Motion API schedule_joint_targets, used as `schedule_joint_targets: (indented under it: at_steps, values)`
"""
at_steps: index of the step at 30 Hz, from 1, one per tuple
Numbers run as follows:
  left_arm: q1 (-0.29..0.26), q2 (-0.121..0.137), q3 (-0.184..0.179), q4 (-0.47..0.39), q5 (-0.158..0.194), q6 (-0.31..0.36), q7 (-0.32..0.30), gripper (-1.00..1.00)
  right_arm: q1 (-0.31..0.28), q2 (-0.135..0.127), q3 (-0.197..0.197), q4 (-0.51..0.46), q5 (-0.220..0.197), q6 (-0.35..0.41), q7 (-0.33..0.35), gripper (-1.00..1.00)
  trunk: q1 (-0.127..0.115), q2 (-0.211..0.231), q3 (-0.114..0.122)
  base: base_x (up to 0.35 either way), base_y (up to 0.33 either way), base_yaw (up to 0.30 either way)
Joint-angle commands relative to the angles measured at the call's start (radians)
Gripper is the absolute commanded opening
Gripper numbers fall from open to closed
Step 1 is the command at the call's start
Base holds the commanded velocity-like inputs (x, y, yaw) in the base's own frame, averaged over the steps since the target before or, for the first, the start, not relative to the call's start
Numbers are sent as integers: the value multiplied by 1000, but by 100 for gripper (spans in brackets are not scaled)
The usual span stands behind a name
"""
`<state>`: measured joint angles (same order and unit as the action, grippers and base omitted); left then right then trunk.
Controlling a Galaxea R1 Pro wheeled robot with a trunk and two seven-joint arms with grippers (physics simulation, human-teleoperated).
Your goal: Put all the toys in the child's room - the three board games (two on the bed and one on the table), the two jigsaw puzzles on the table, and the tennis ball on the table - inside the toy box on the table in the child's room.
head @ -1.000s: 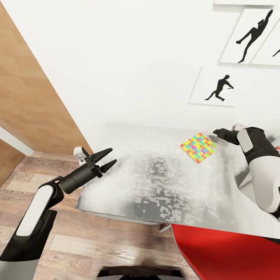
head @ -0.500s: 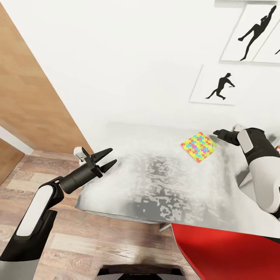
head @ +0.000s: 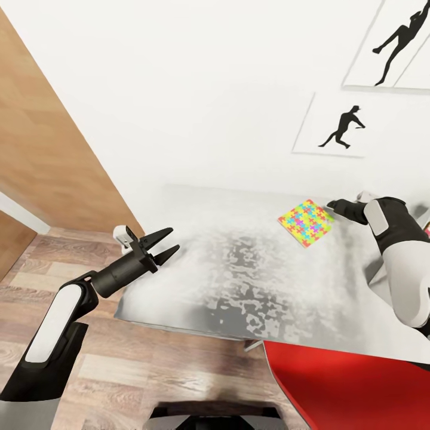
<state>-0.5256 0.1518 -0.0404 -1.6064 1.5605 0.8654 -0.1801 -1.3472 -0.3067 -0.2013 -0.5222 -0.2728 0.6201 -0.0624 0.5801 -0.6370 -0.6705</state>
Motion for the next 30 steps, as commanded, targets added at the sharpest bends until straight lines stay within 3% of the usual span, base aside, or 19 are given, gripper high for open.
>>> schedule_joint_targets:
  at_steps: [1, 22, 30]
  values:
    - [-1, 1, -1, 0, -4, 1, -5, 100, 0, 0, -1, -1, -10, 4, -7, 100, 0, -1, -2, 0, 0, 0]
    - [-1, 0, -1, 0, -4, 1, -4, 100, 15, 8, 2, 1, -16, 4, -5, 100, 0, -1, -5, 0, 0, 1]
    - [-1, 0, -1, 0, -5, 1, -4, 100, 17, 8, 2, 0, -21, 5, -5, 100, 0, -1, -5, 0, 0, 125]
